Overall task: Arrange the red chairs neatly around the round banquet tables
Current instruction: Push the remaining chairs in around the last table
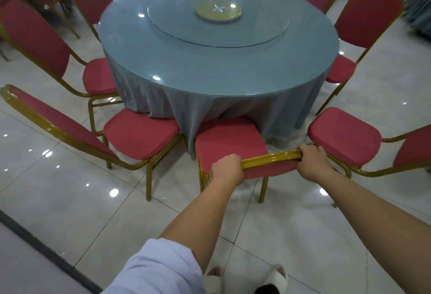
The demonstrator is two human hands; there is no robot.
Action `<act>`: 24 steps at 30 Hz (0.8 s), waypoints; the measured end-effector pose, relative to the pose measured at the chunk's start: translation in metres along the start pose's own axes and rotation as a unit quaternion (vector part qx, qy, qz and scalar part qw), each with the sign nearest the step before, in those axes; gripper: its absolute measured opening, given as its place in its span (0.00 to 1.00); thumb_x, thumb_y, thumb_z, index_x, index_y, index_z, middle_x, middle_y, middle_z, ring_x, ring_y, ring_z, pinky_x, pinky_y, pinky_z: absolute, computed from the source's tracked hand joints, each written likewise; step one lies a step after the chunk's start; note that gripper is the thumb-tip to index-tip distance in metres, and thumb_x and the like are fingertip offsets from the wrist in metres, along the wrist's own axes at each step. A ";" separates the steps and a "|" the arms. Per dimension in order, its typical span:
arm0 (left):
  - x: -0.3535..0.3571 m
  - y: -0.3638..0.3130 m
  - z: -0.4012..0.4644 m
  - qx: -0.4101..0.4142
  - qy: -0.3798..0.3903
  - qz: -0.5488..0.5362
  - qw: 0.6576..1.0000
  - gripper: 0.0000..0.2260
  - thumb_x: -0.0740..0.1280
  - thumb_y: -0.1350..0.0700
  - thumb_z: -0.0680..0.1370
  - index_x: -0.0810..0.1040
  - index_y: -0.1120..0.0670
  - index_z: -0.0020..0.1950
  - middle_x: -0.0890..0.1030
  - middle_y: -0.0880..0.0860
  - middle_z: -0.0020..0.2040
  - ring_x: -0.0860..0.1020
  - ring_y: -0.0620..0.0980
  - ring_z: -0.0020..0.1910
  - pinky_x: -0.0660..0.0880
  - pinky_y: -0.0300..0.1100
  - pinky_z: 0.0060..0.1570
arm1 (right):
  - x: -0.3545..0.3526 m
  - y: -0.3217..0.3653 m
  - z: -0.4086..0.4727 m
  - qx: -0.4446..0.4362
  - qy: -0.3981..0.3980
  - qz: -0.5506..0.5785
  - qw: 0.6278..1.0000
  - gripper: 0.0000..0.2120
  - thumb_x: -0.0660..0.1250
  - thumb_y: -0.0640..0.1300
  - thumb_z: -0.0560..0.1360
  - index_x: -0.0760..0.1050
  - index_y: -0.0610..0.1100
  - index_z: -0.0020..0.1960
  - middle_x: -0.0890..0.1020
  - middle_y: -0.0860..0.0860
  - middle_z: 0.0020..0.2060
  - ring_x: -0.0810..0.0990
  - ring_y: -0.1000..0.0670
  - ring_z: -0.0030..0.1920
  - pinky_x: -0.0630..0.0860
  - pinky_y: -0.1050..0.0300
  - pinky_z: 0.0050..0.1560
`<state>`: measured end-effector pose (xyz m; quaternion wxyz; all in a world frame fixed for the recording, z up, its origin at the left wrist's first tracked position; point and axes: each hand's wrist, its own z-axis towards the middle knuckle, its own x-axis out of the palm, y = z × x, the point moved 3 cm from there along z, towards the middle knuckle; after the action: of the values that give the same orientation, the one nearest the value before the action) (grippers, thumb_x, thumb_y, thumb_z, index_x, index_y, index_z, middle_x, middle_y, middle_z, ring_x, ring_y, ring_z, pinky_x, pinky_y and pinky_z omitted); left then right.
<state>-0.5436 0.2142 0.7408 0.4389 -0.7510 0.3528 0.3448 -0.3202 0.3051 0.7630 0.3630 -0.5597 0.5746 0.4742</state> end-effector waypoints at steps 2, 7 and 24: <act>0.000 0.001 -0.001 0.000 0.002 0.000 1.000 0.11 0.63 0.61 0.74 0.78 0.48 0.51 0.80 0.52 0.50 0.79 0.58 0.50 0.76 0.52 0.51 | -0.001 0.002 0.000 0.009 0.015 0.004 1.000 0.07 0.61 0.39 0.74 0.70 0.48 0.51 0.75 0.44 0.56 0.66 0.34 0.65 0.67 0.40 0.65; -0.004 0.002 -0.001 0.009 0.031 0.000 0.999 0.09 0.62 0.60 0.71 0.78 0.48 0.46 0.80 0.52 0.45 0.80 0.58 0.47 0.79 0.52 0.49 | -0.005 0.004 -0.007 0.009 0.032 0.039 0.999 0.07 0.62 0.39 0.74 0.69 0.50 0.49 0.74 0.43 0.59 0.61 0.33 0.71 0.65 0.40 0.67; -0.003 -0.001 -0.005 -0.017 0.043 -0.024 0.999 0.15 0.60 0.65 0.70 0.78 0.47 0.46 0.81 0.51 0.44 0.82 0.54 0.43 0.82 0.53 0.46 | 0.004 -0.014 -0.017 -0.033 0.113 0.146 0.982 0.49 0.72 0.53 0.70 0.44 0.56 0.79 0.48 0.52 0.79 0.32 0.36 0.76 0.45 0.36 0.75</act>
<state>-0.5429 0.2107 0.7460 0.4188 -0.7809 0.3473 0.3071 -0.3049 0.2891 0.7616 0.2034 -0.5314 0.6716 0.4745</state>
